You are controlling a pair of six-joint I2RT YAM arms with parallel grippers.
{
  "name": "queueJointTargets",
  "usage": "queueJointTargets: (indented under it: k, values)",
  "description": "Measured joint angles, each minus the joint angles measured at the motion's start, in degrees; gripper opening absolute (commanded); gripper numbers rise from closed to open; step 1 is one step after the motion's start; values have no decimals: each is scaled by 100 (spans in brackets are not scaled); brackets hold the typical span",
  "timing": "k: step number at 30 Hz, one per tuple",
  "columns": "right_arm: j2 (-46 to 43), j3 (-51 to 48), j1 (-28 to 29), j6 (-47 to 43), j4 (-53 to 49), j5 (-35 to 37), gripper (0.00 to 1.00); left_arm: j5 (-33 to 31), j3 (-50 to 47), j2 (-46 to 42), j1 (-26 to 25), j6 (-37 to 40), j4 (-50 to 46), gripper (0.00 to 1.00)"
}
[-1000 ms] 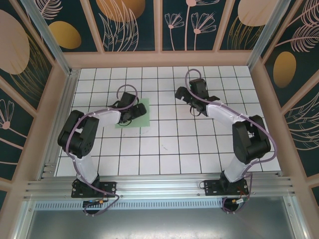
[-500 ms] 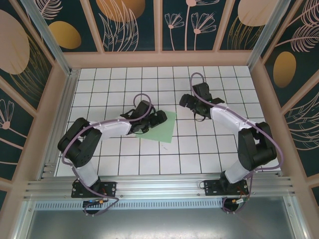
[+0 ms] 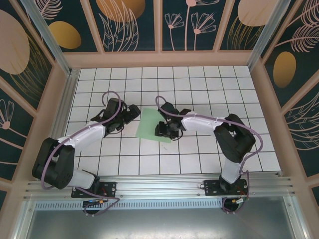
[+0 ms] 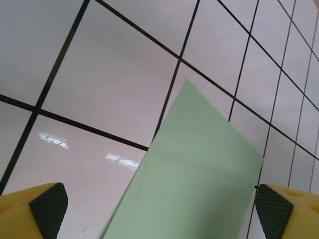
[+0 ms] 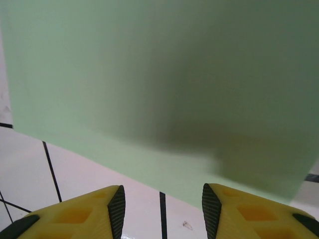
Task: Fold a paper plane with a square sheet of paper (pick it up from the middle)
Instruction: Move the square sheet of paper to the center of the table, then fold the square sheet of paper in half at the center of the table.
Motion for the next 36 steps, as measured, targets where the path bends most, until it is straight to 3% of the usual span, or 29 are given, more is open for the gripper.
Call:
queueJointTargets:
  k: [7,12,19,27,36]
  values:
    - [61,-2,-57,-243,-568,59,58,24,0,0,9,175,-7,98]
    - [31,-7,-466,-723,-883,435,63,79,0,24,9,256,0,99]
    - [9,627,-752,-1119,-1283,1137,81,264,0,46,9,295,68,98]
    - [275,1154,-975,-240,-774,1777,99,734,-72,173,7,374,435,89]
    - [1412,1895,-1128,328,-922,2308,99,1126,-72,634,7,470,647,86]
